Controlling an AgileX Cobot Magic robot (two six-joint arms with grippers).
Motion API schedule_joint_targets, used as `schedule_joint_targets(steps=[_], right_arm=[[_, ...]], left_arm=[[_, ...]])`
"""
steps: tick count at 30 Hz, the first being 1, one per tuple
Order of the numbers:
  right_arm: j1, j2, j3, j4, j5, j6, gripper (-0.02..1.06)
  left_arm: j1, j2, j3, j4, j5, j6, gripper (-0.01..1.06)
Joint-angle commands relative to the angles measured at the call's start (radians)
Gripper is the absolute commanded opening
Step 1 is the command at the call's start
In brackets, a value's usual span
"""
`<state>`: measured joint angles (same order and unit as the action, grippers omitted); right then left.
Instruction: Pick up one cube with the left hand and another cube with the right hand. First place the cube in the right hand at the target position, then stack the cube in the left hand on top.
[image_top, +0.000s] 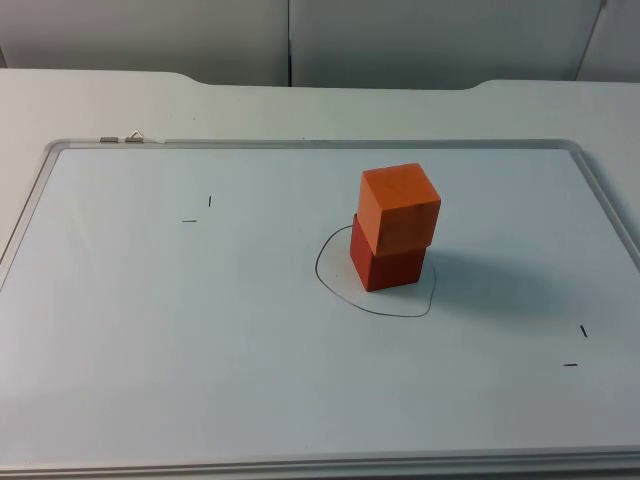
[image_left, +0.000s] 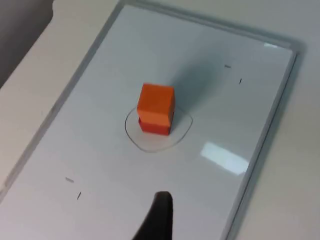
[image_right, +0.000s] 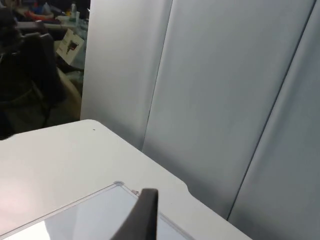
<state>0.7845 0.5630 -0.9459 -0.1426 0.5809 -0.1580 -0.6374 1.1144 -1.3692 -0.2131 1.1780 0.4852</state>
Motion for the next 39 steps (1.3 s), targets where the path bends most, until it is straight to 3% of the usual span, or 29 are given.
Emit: schedule_joint_targets(steps=[1, 2, 5, 10, 19, 26, 30, 33, 39], right_arm=[[0.003, -0.004, 0.053, 0.007, -0.051, -0.002, 0.9], [0.003, -0.004, 0.053, 0.007, -0.051, -0.002, 0.9], [0.003, -0.004, 0.093, 0.01, -0.1, -0.002, 0.9], [0.003, -0.004, 0.095, 0.024, -0.098, 0.002, 0.9], [0.003, -0.004, 0.095, 0.032, -0.073, 0.002, 0.9], [0.003, -0.004, 0.097, 0.032, -0.059, 0.002, 0.9], [0.003, -0.004, 0.097, 0.036, -0.05, 0.002, 0.9], [0.003, -0.004, 0.097, 0.036, -0.037, 0.002, 0.9], [0.003, -0.004, 0.097, 0.036, -0.025, 0.002, 0.9]], left_arm=[[-0.005, -0.155, 0.166, 0.04, -0.049, -0.079, 0.81], [-0.005, -0.155, 0.166, 0.04, -0.049, -0.079, 0.81], [-0.005, -0.333, 0.338, 0.084, -0.061, -0.187, 0.81], [-0.005, -0.553, 0.496, 0.137, -0.057, -0.296, 0.81], [-0.005, -0.937, 0.7, 0.145, -0.048, -0.408, 0.81], [-0.005, -1.11, 0.769, 0.146, -0.044, -0.417, 0.81], [-0.005, -1.114, 0.789, 0.151, -0.032, -0.417, 0.81], [-0.005, -1.114, 0.789, 0.153, 0.025, -0.417, 0.81], [-0.005, -1.114, 0.79, 0.166, 0.032, -0.417, 0.82]])
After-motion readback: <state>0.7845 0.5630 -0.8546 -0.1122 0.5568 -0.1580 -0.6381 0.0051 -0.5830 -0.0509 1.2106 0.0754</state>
